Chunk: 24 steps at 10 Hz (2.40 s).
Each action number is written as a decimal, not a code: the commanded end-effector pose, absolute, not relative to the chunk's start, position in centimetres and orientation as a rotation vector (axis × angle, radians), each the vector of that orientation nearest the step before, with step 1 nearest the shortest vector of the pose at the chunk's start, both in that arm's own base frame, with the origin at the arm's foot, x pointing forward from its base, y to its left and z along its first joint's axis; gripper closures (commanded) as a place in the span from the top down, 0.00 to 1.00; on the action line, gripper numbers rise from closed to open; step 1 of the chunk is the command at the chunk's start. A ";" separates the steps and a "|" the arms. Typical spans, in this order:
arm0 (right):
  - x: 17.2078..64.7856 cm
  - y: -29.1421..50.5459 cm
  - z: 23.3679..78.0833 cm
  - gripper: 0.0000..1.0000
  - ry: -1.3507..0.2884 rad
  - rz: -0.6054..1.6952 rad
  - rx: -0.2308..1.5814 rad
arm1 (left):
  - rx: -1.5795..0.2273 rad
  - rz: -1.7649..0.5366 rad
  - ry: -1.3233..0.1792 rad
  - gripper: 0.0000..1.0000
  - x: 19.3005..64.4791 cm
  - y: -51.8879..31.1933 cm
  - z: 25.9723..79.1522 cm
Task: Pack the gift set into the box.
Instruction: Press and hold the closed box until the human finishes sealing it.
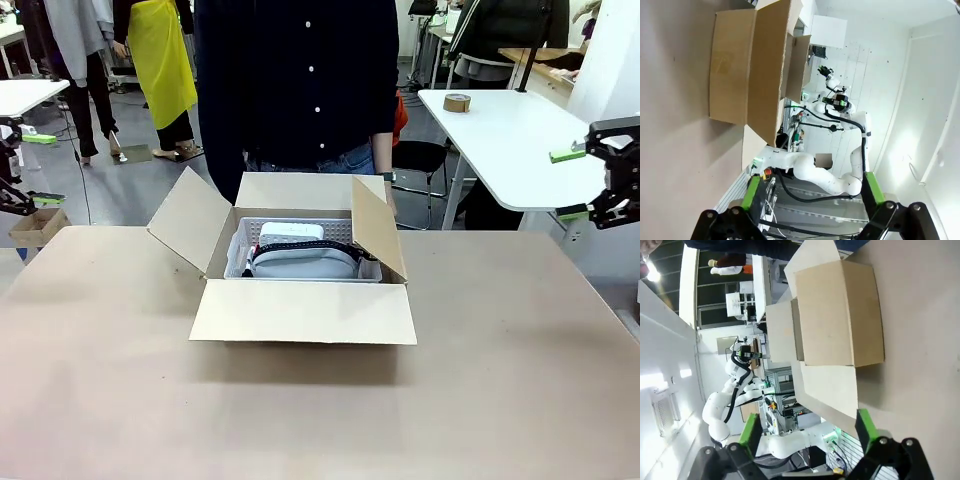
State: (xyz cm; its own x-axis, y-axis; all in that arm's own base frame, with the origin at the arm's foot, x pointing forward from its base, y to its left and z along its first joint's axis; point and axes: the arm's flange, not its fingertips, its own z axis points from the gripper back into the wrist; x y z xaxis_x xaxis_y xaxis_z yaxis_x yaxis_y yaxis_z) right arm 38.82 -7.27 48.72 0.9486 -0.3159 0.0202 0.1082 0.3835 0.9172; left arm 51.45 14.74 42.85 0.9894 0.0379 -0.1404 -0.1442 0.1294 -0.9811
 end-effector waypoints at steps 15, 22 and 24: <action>38.6 -7.8 48.5 1.00 -0.197 -0.270 1.144 | -1.427 0.124 0.072 1.00 51.0 14.4 42.1; 38.6 -7.8 48.5 1.00 -0.197 -0.270 1.144 | -1.427 0.124 0.072 1.00 51.0 14.4 42.1; 38.6 -7.8 48.5 1.00 -0.197 -0.270 1.144 | -1.427 0.124 0.072 1.00 51.0 14.4 42.1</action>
